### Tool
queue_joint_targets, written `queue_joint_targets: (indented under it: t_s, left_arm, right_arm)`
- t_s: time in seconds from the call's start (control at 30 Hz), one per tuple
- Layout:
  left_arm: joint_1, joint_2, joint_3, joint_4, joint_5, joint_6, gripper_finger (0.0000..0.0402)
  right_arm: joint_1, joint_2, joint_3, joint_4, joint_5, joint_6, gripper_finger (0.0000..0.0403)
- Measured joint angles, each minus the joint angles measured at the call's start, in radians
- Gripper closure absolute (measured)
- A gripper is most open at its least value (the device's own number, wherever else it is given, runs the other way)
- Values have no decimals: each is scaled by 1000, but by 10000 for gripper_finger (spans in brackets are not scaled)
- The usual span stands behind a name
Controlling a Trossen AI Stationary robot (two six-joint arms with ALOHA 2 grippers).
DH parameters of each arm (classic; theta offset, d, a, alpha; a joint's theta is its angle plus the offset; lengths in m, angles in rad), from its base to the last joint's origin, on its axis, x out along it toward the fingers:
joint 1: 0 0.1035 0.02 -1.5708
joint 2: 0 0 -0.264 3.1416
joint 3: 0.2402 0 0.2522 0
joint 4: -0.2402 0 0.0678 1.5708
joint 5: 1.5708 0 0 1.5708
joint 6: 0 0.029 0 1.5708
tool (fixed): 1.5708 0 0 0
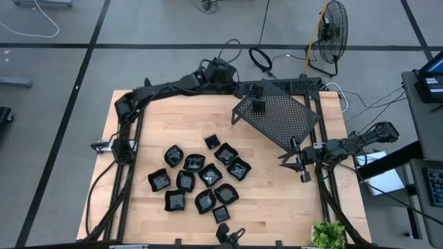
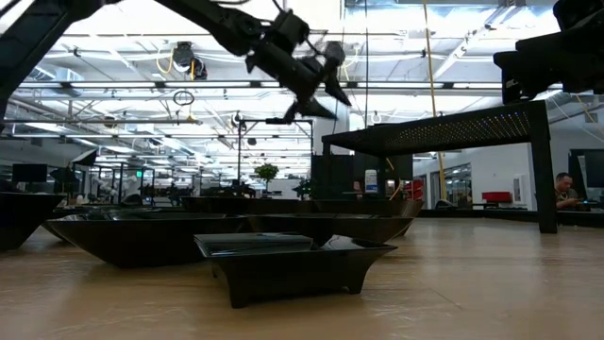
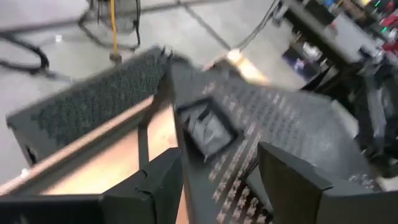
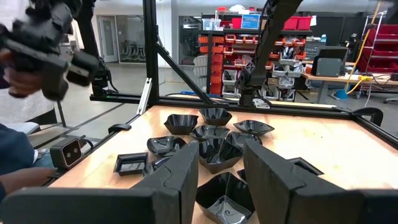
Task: Pick & Place Mini shaped plates
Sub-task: Stack the black square plate on the square black plate on the shelf
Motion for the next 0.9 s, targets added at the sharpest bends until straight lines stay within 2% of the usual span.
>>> queue_joint_targets:
  t_s: [0.17, 0.63, 0.7, 0.8, 0.9]
  left_arm:
    - [8, 66, -2, 82, 25, -20, 195]
    - [33, 121, -1, 168, 30, -19, 195]
    - [33, 117, -2, 172, 70, 0, 195]
    - [45, 49, -3, 127, 208, 53, 195]
    - [49, -85, -1, -91, 316, 165, 198]
  right_arm:
    - [0, 0, 0, 1, 0, 0, 289]
    - [0, 0, 0, 0, 0, 0, 289]
    - [0, 0, 0, 0, 0, 0, 289]
    - [0, 0, 0, 1, 0, 0, 289]
    - [0, 0, 0, 0, 0, 0, 289]
